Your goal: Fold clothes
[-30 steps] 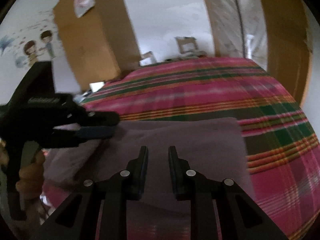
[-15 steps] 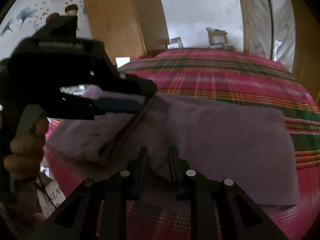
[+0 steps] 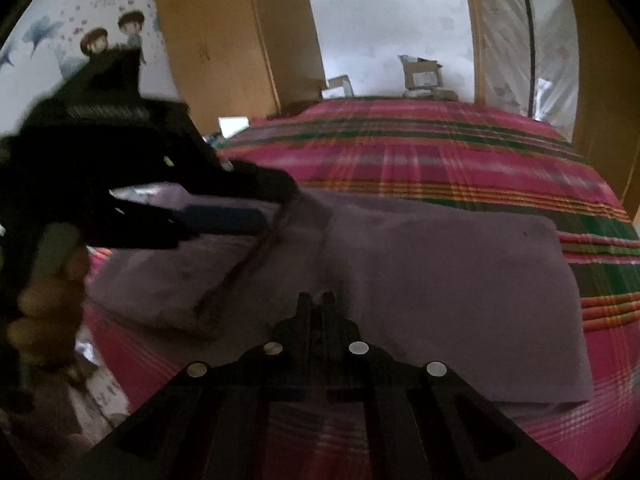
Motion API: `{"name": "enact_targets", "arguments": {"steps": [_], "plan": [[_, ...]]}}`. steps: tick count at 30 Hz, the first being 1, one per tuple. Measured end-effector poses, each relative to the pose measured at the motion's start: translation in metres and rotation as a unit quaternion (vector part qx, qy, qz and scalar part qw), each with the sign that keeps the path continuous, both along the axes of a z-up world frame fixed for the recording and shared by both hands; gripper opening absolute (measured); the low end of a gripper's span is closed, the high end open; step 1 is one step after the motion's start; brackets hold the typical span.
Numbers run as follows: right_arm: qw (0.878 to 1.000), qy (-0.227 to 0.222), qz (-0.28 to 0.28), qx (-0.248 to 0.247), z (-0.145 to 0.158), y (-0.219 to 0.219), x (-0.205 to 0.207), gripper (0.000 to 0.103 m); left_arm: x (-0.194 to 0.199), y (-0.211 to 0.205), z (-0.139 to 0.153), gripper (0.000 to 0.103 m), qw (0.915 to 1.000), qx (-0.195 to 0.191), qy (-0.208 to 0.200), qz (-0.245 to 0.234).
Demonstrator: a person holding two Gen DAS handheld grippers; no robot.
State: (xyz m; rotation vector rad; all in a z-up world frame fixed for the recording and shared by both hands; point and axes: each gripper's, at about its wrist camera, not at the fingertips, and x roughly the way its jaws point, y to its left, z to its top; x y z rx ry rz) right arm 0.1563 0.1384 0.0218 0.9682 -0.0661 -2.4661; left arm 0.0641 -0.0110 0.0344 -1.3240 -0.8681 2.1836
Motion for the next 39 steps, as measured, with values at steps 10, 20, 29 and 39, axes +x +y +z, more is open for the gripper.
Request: {"name": "enact_targets", "arguments": {"steps": [10,20,29,39], "plan": [[0.996,-0.051,0.013,-0.074,0.004,0.009,-0.005,0.004,-0.002,0.000,-0.002,0.038,1.0000,0.003,-0.007,-0.003],[0.995,-0.051,0.002,-0.084,0.007,0.016,-0.012,0.012,-0.007,-0.002,-0.002,0.038,1.0000,-0.001,-0.003,0.004],[0.998,-0.061,-0.003,-0.031,-0.009,-0.005,-0.031,0.016,-0.006,-0.007,0.003,0.038,0.9999,-0.006,0.007,0.012],[0.999,-0.022,-0.019,-0.012,0.003,0.001,-0.025,0.025,0.001,-0.019,0.007,0.038,0.9996,-0.017,0.015,0.019]]}}
